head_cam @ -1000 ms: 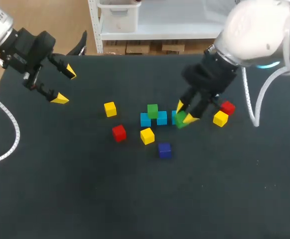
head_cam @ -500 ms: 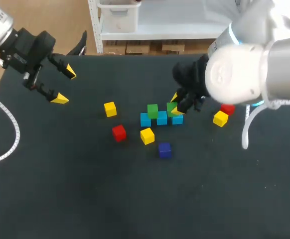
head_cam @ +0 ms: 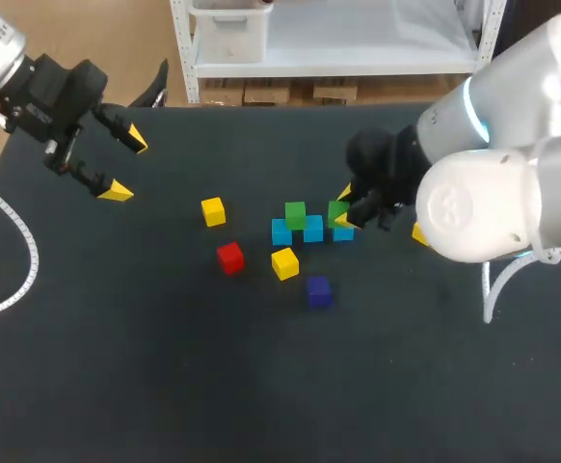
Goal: Place the blue cubes, place green cubes on the blue cubes, place the yellow cubes on the green cubes, then place the red cubes on the yellow cubes, and place purple cube on the red cubes.
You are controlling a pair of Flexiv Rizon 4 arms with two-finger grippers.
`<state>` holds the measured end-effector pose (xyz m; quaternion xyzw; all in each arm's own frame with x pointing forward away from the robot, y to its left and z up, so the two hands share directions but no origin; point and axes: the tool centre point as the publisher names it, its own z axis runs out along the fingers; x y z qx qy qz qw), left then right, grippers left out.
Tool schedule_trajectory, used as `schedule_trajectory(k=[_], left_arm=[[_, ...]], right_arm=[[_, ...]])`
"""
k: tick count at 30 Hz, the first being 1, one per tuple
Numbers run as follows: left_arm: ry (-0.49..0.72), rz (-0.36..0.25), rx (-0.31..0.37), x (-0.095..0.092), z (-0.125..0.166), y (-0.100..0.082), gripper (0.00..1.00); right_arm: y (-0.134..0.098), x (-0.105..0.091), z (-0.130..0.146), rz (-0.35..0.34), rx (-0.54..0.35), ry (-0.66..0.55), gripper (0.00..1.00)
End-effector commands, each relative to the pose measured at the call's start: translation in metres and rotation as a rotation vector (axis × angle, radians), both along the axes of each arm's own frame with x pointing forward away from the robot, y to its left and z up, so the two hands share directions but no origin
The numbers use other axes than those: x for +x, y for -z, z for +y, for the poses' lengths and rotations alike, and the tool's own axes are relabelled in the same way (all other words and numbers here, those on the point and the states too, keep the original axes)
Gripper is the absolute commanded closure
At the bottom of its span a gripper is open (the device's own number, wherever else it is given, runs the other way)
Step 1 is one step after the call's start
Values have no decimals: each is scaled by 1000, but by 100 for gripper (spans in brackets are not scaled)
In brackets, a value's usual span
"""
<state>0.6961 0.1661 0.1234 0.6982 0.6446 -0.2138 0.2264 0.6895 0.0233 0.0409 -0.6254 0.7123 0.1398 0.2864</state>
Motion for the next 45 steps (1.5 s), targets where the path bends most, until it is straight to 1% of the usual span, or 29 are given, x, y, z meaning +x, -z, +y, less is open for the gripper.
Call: schedule_trajectory(k=[1,16,24,45], left_arm=[[3,-1,-1,1,0,1,0],[3,-1,-1,1,0,1,0],[3,-1,-1,1,0,1,0],[3,-1,-1,1,0,1,0]], right_arm=[[1,7,0,15,23,-14,100],[8,20,10,21,16,-41,100],[13,19,14,28,9,-47,100],[15,17,12,32,-7,-69,100]])
